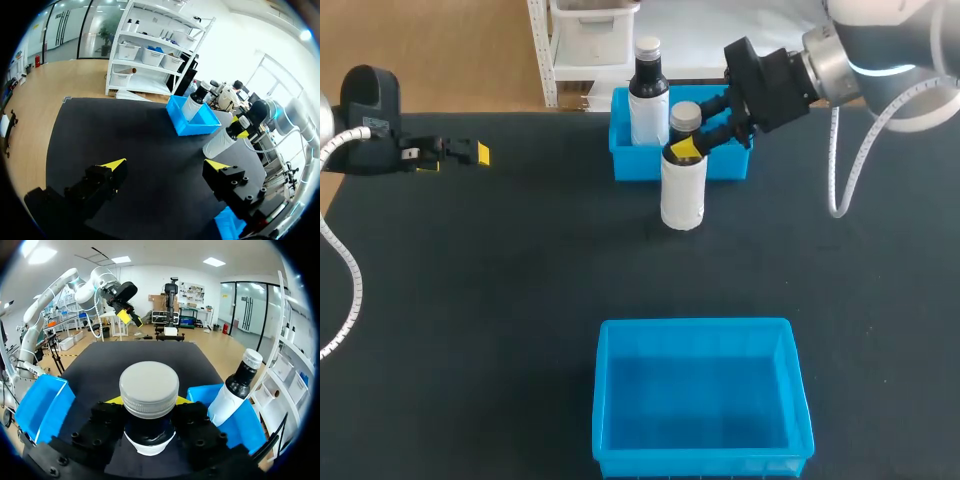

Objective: Pick up the bottle, and place it in the far bin if it is heavy, or in the near bin if it is light.

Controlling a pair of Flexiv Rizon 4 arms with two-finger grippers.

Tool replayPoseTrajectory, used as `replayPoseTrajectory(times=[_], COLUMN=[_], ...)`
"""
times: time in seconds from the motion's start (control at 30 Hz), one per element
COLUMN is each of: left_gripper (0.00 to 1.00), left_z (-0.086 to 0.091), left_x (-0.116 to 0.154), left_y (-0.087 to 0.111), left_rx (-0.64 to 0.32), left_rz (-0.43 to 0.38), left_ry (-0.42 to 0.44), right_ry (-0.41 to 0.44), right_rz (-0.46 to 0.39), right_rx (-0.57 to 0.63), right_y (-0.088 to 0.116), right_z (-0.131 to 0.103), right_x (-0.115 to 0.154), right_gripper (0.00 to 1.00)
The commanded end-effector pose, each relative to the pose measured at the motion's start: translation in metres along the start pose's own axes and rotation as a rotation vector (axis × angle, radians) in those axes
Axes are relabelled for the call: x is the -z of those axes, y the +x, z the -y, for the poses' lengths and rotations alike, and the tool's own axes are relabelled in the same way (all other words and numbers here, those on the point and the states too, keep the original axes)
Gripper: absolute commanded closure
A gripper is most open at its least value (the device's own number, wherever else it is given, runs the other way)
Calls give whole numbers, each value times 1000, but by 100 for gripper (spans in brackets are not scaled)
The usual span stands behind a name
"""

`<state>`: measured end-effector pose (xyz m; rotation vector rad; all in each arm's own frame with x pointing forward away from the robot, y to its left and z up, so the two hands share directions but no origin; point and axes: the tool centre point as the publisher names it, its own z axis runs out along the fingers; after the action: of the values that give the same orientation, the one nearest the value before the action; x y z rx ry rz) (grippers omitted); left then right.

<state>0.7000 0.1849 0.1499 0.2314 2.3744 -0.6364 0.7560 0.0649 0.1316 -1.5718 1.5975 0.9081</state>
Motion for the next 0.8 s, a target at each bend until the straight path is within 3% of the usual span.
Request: replayPoseTrajectory(times=[0.03, 0.6, 0.8], left_gripper=[0, 0, 0], left_z=[0, 0, 0], left_x=[0, 0, 0], left_y=[0, 0, 0], left_rx=[0, 0, 0], left_rz=[0, 0, 0], left_ry=[0, 0, 0], right_ry=[16, 24, 45], right_rz=[-8, 1, -12], right_rx=[9, 108, 115], right_y=[-16, -81, -85], right_z=[-7, -16, -16], right_x=[11, 40, 56], right_gripper=[100, 100, 100])
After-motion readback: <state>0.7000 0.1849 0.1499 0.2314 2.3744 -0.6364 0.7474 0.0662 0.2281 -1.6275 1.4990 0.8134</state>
